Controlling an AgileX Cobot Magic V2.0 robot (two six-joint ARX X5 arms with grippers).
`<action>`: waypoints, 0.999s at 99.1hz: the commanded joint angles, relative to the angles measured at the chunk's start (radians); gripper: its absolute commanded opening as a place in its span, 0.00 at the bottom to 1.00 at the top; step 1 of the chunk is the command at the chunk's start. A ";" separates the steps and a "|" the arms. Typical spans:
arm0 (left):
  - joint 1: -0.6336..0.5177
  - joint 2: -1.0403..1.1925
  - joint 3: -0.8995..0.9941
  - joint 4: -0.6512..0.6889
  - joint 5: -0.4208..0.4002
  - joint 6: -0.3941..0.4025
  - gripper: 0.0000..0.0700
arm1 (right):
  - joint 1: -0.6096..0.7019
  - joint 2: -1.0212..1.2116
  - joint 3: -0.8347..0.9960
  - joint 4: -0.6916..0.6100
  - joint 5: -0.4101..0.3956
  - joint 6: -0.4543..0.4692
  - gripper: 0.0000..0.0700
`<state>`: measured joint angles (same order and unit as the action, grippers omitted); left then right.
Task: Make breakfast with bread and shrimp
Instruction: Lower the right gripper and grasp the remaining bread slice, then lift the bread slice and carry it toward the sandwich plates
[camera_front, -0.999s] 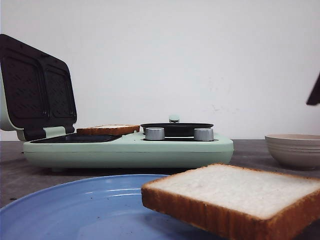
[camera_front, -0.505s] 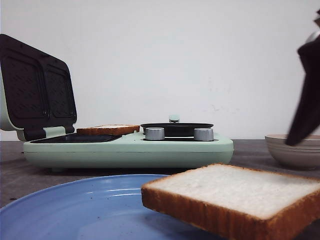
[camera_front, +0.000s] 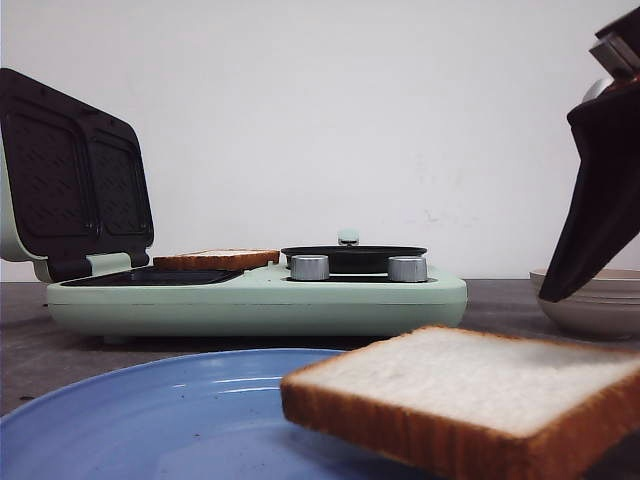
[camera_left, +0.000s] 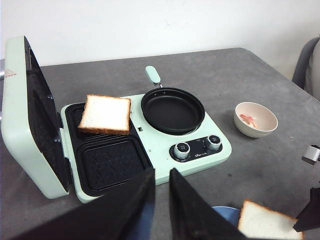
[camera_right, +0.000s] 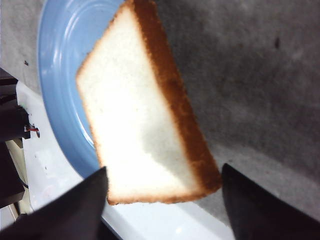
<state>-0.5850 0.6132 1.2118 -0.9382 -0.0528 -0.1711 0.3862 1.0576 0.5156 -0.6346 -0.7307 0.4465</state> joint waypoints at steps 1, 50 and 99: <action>-0.006 0.006 0.013 0.011 0.005 0.001 0.00 | 0.006 0.013 0.014 0.013 -0.004 0.012 0.39; -0.006 0.006 0.013 0.012 0.008 0.001 0.00 | 0.006 0.011 0.014 0.067 -0.046 0.004 0.00; -0.006 0.006 0.013 0.015 0.008 0.002 0.00 | 0.009 -0.020 0.325 0.312 -0.081 0.171 0.00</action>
<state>-0.5850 0.6132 1.2118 -0.9379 -0.0479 -0.1711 0.3862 1.0317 0.8009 -0.3862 -0.8112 0.5564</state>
